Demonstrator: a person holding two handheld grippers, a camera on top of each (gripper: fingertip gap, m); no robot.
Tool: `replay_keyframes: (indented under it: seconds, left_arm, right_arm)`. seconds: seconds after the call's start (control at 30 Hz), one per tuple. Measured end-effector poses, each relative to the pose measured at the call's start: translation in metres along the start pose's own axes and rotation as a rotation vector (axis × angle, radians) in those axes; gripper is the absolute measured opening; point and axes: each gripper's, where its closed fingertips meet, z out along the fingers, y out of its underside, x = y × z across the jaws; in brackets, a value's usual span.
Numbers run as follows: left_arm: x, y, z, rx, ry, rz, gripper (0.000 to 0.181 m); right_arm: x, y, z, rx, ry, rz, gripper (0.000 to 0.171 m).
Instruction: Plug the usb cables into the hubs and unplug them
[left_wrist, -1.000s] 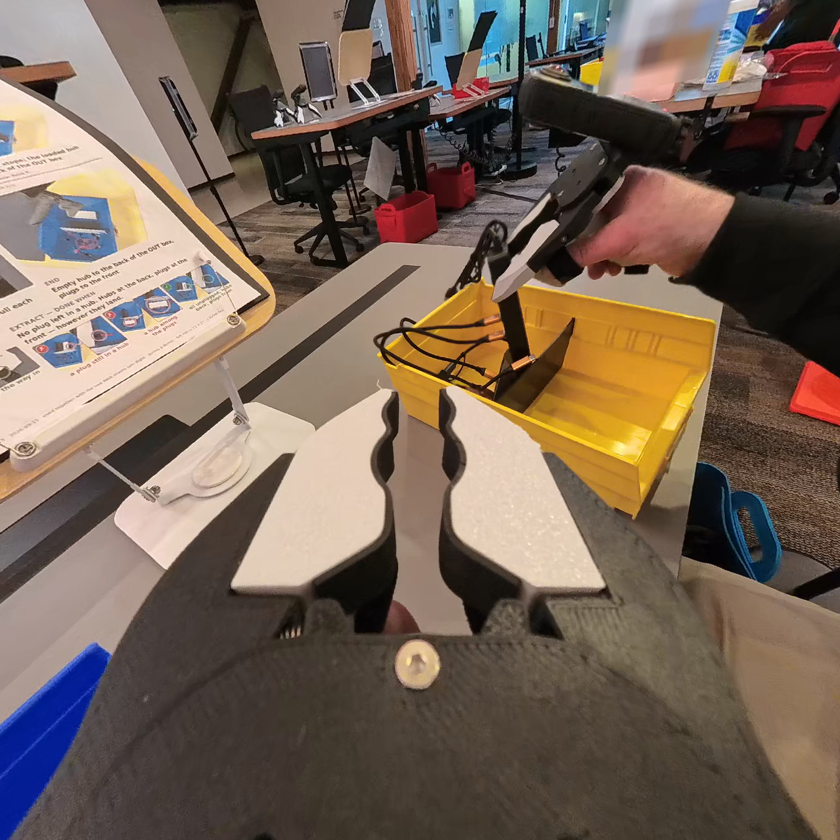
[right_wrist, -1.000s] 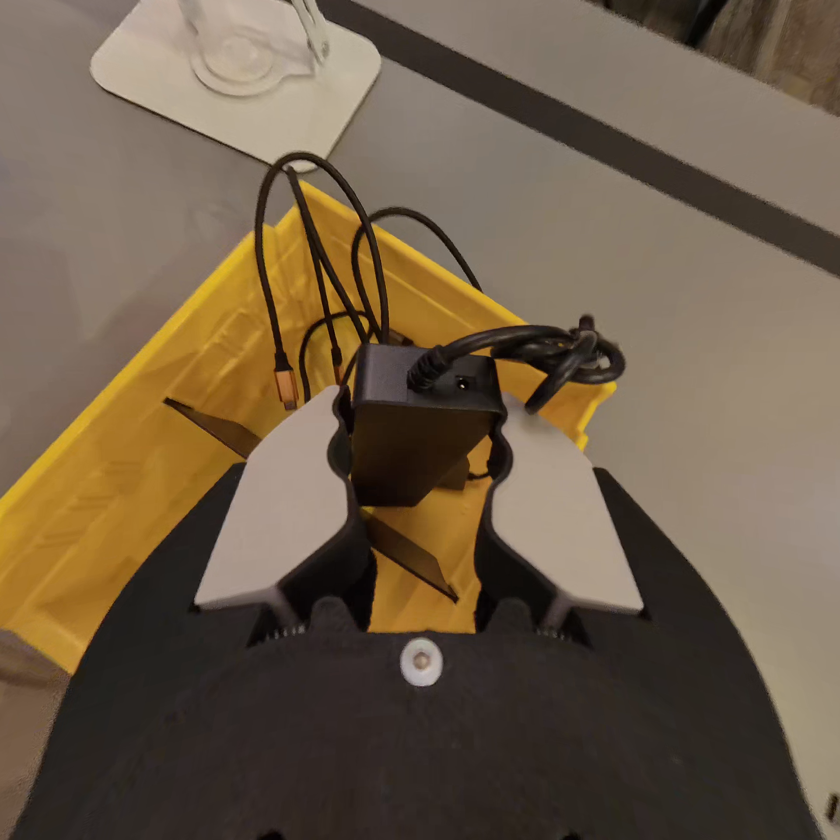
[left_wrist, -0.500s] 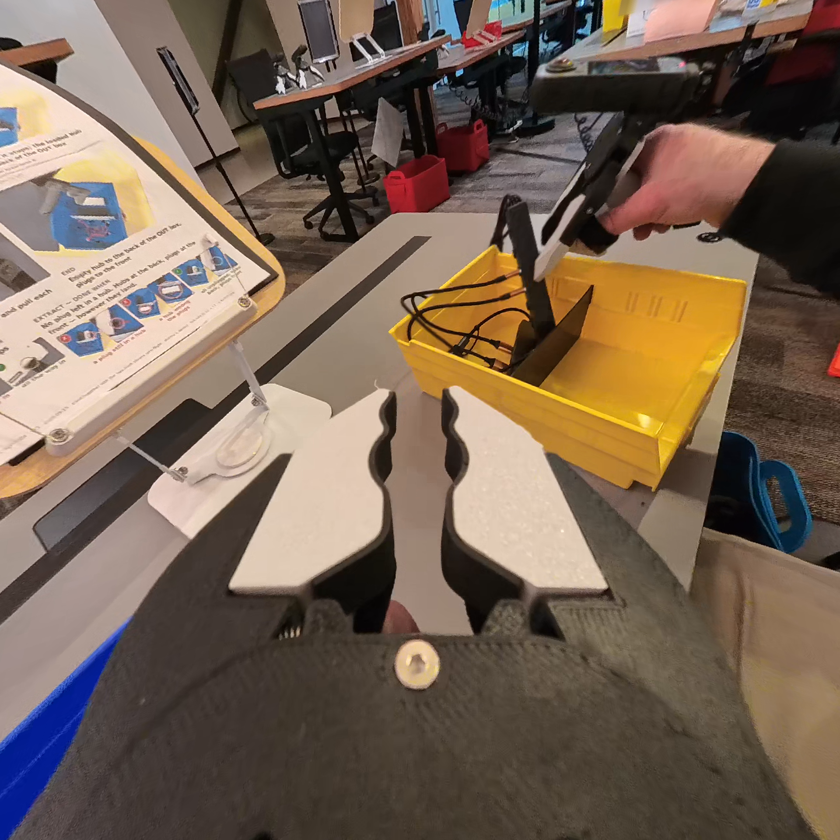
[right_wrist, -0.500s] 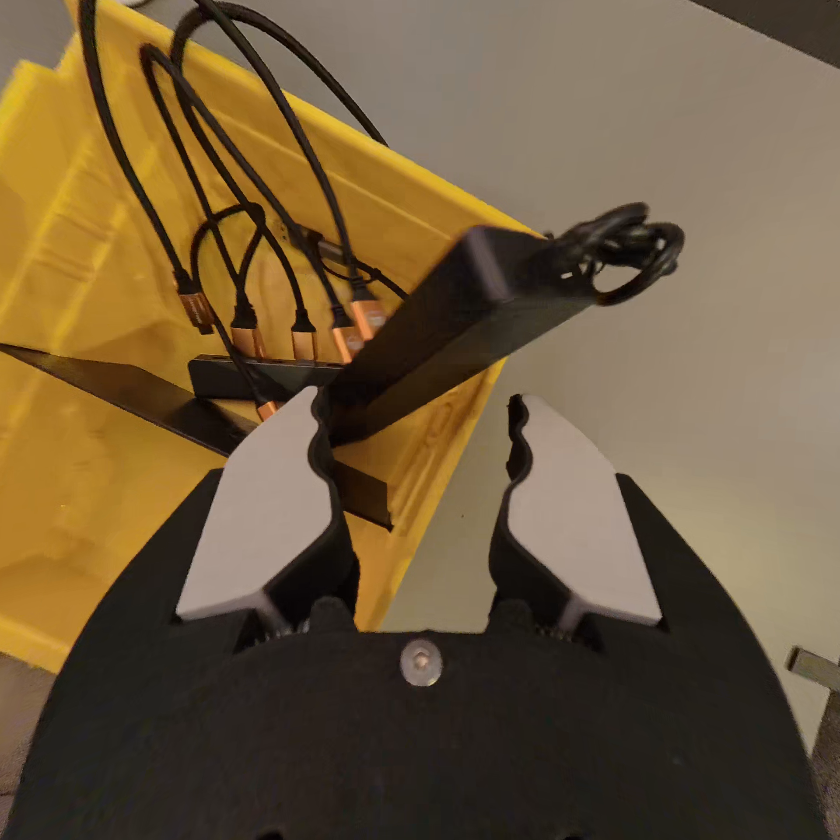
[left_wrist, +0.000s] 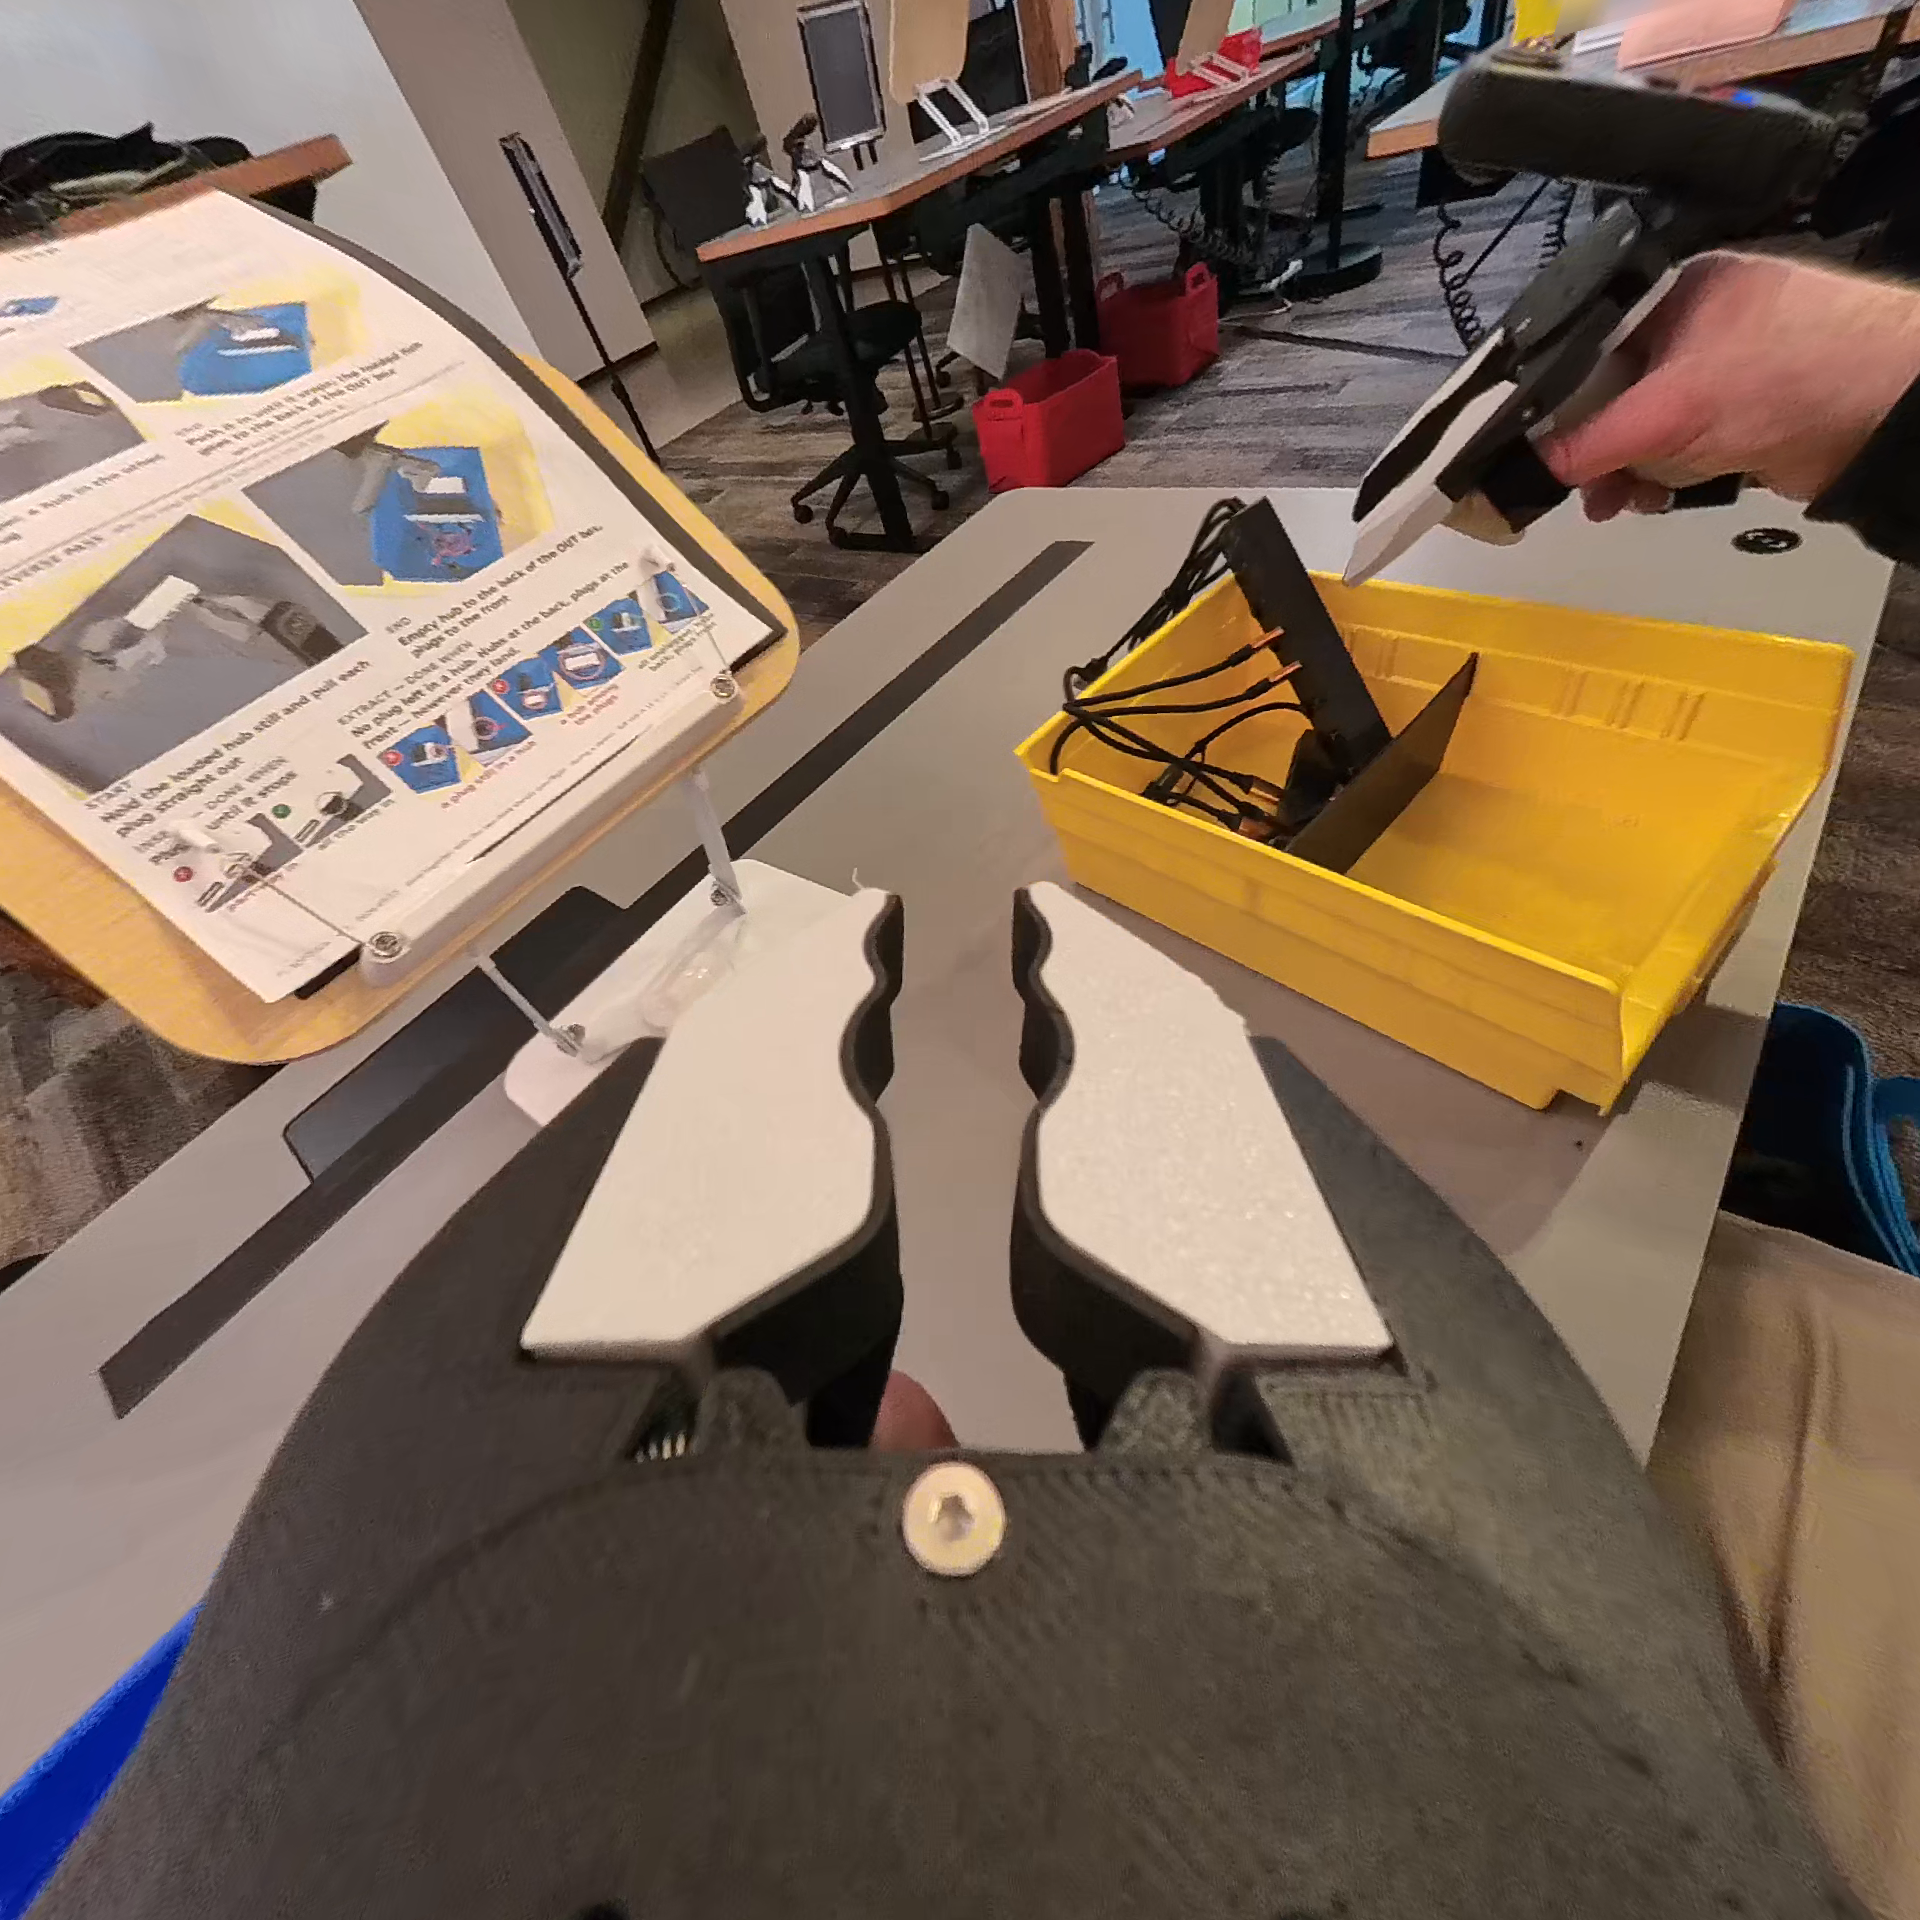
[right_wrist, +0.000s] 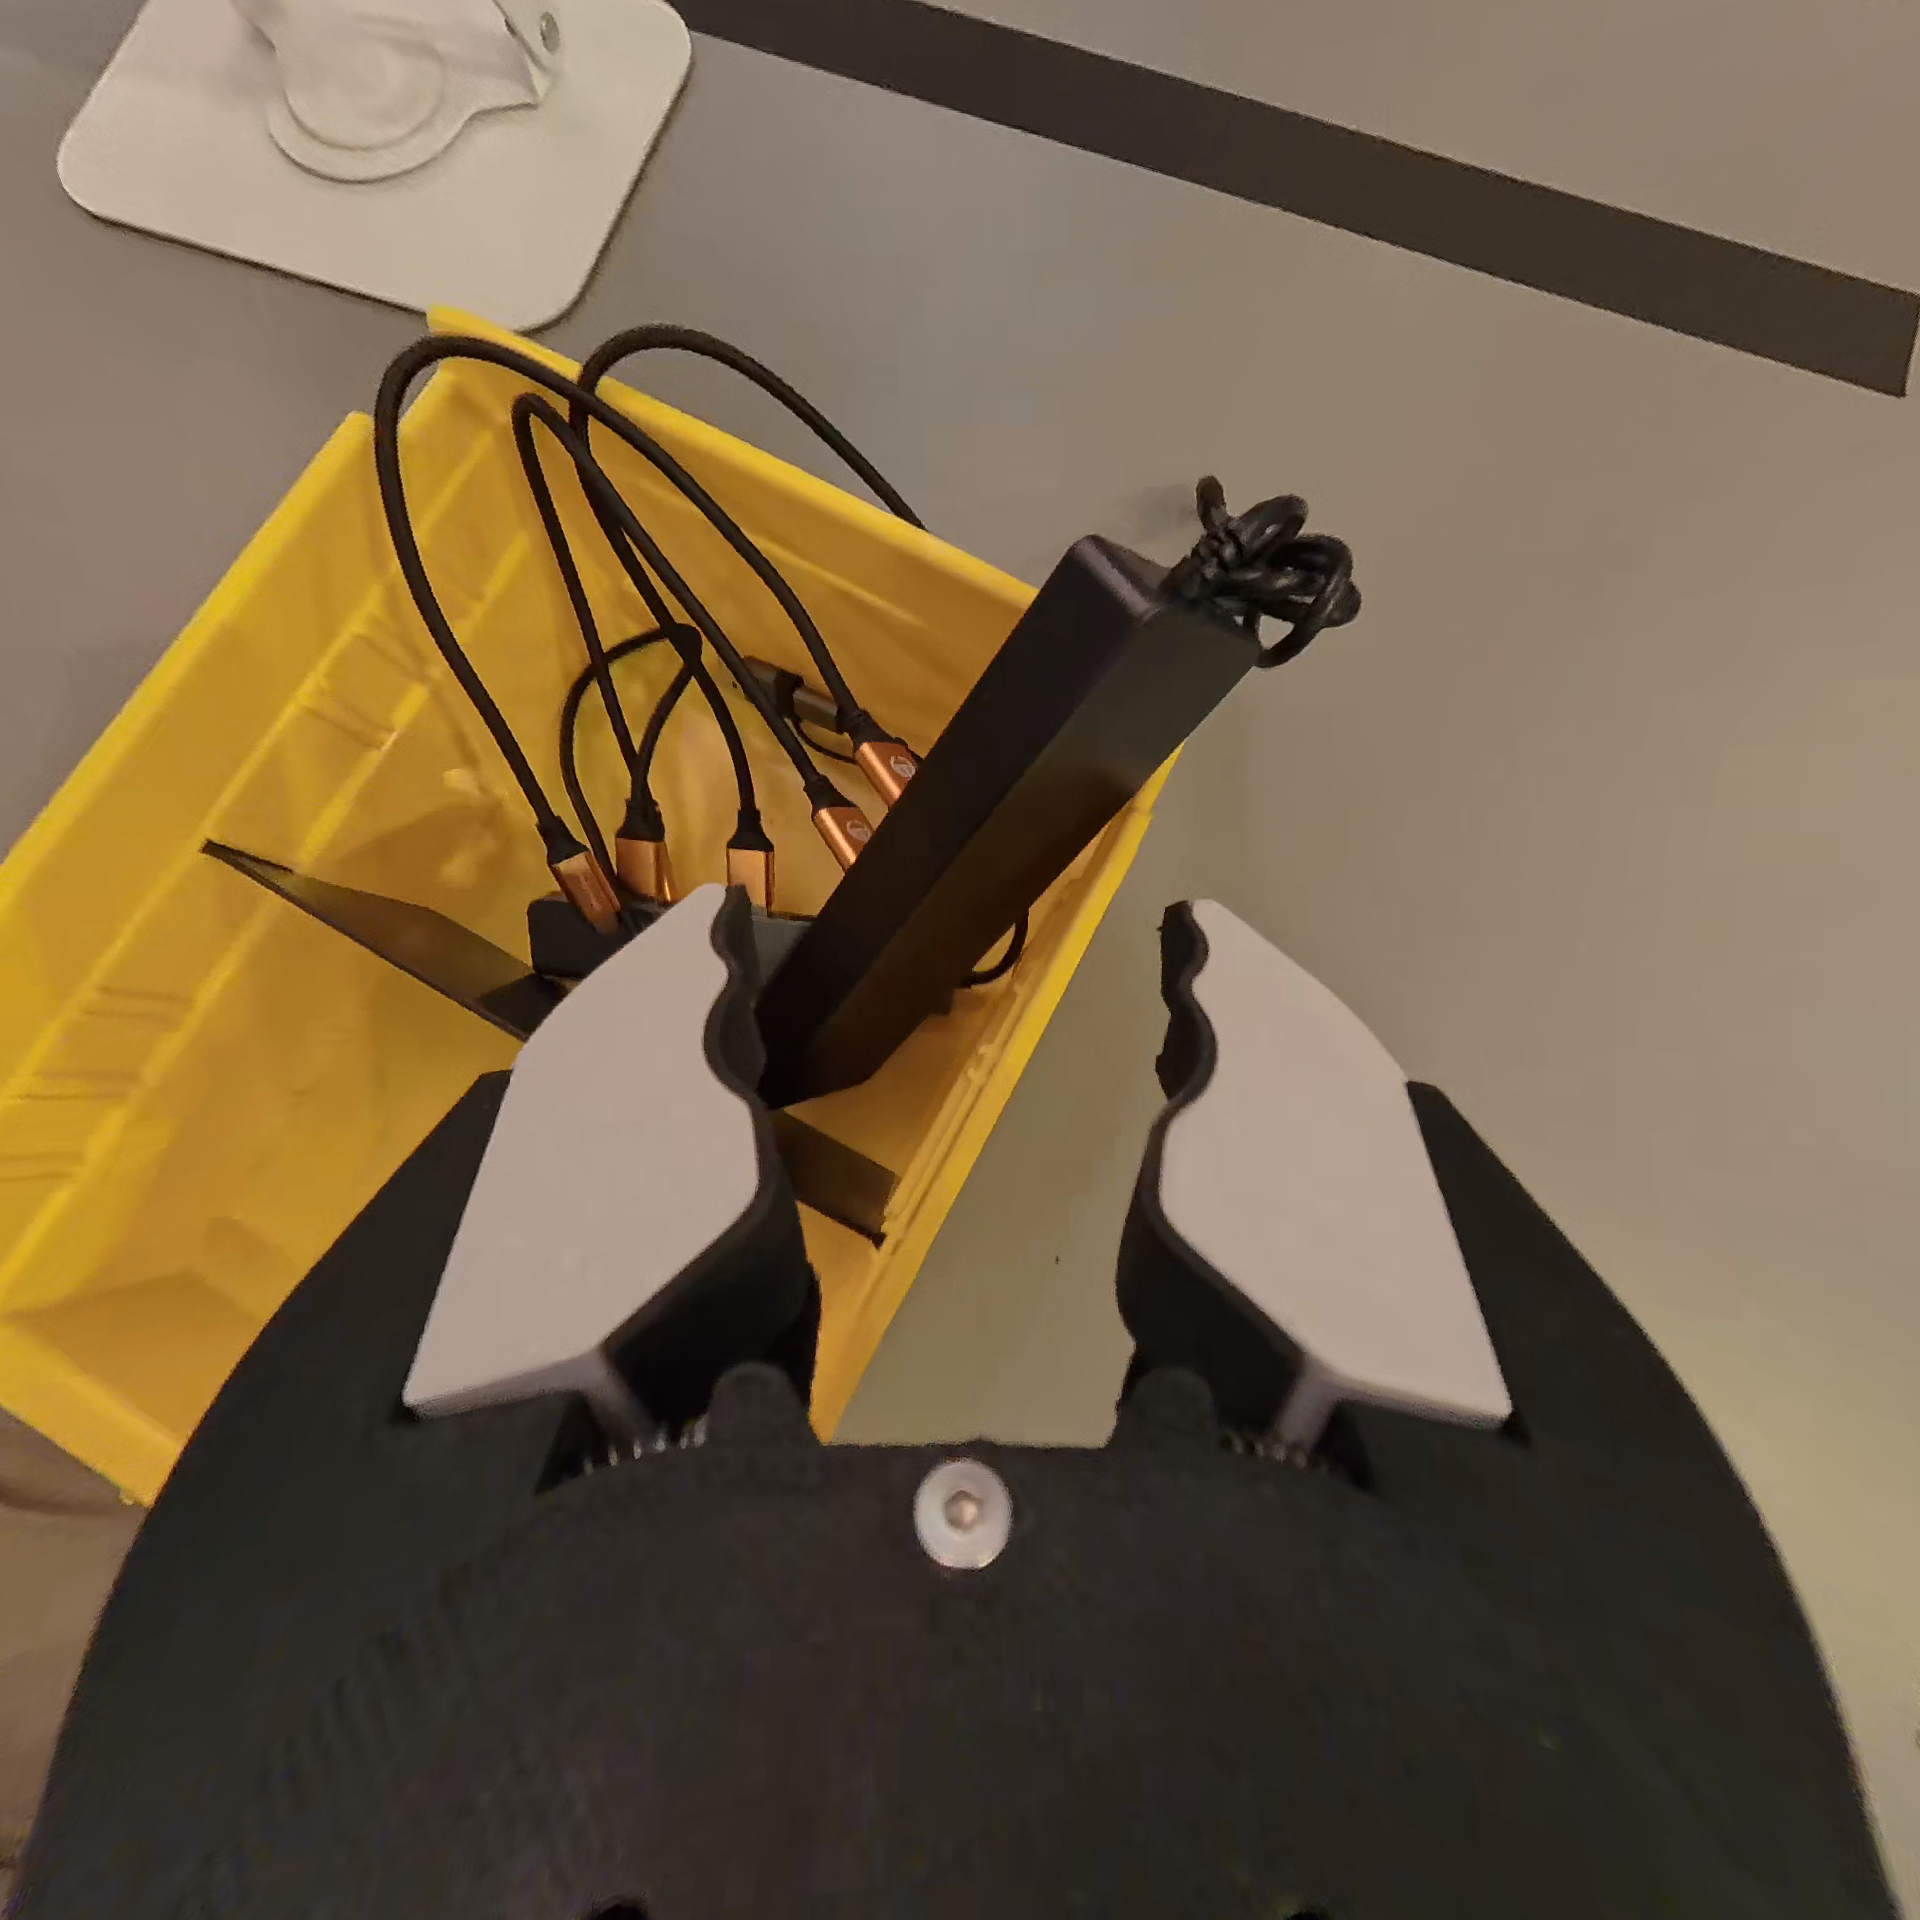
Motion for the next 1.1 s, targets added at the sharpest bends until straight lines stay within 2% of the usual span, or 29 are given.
replay_keyframes:
  seconds: [0.1,0.17,0.23,0.3,0.37,0.47,0.6,0.63,0.73,0.87,1.1]
  left_arm:
    - [-0.008,-0.001,-0.005,0.007,-0.013,-0.018,0.020]
    - [-0.011,0.000,-0.007,0.008,-0.020,-0.025,0.020]
    - [-0.012,0.001,-0.008,0.008,-0.020,-0.027,0.020]
    - [-0.013,0.002,-0.006,0.004,-0.018,-0.029,0.020]
    - [-0.013,0.004,-0.005,-0.003,-0.015,-0.028,0.020]
    - [-0.014,0.008,-0.002,-0.010,-0.012,-0.035,0.020]
    - [-0.016,0.014,0.002,-0.023,-0.009,-0.044,0.020]
    - [-0.016,0.015,0.003,-0.027,-0.008,-0.046,0.020]
    - [-0.014,0.016,0.003,-0.029,-0.008,-0.042,0.020]
    - [-0.017,0.017,0.002,-0.035,-0.023,-0.026,0.020]
    - [-0.019,0.017,0.001,-0.026,-0.023,-0.044,0.020]
  right_arm:
    - [0.001,-0.022,-0.001,0.106,-0.126,0.104,0.076]
    - [0.015,-0.046,-0.005,0.215,-0.259,0.285,0.073]
    - [0.032,-0.061,-0.001,0.250,-0.374,0.440,0.074]
    - [0.034,-0.060,0.011,0.151,-0.475,0.526,0.078]
    - [0.027,-0.056,0.022,0.050,-0.497,0.496,0.085]
    - [0.021,-0.040,0.034,-0.138,-0.306,0.282,0.095]
    - [0.018,-0.029,0.041,-0.331,-0.062,0.095,0.069]
    - [0.020,-0.024,0.042,-0.389,-0.015,0.060,0.053]
    - [0.020,-0.025,0.044,-0.436,0.002,0.056,0.046]
    - [0.012,-0.038,0.039,-0.327,-0.060,0.069,0.032]
    - [-0.024,-0.079,0.006,0.028,-0.359,0.235,0.026]
